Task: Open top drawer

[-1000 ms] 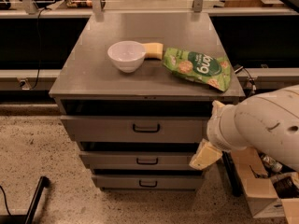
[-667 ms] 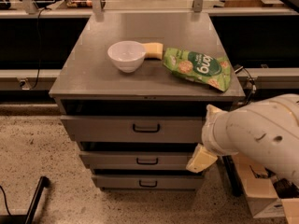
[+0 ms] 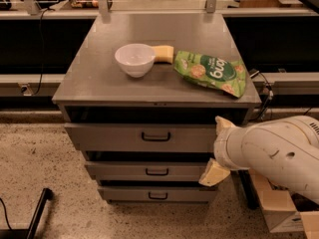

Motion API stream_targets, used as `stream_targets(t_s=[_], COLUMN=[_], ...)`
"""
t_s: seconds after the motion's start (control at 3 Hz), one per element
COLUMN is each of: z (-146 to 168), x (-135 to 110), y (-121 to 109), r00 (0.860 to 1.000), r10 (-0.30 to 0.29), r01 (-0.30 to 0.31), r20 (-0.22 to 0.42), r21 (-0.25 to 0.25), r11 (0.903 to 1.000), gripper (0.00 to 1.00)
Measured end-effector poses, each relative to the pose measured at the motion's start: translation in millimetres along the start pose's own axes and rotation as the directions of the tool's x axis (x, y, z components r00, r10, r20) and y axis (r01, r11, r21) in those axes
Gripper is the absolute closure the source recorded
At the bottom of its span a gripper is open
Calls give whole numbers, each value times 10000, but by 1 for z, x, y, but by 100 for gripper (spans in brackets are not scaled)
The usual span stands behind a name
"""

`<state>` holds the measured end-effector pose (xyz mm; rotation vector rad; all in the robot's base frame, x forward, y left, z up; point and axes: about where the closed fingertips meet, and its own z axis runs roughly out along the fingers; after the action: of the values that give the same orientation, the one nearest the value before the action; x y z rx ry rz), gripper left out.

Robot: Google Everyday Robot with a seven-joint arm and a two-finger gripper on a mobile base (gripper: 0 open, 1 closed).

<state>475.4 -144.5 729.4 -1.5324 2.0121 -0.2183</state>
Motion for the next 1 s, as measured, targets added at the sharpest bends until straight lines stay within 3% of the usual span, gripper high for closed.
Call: stream_targets(t_s=[0.33,0.67,1.0], z=[-1,7,22], x=[0,2,0], y=[0,-5,-13], r00=[10000,9980,9849], r10=[38,-626,-1729], r01=[-38,626,1729], r20=[-8,-65,-20], r21=[1,71,-57], r11=[10000,9980,9849], gripper=[0,0,0])
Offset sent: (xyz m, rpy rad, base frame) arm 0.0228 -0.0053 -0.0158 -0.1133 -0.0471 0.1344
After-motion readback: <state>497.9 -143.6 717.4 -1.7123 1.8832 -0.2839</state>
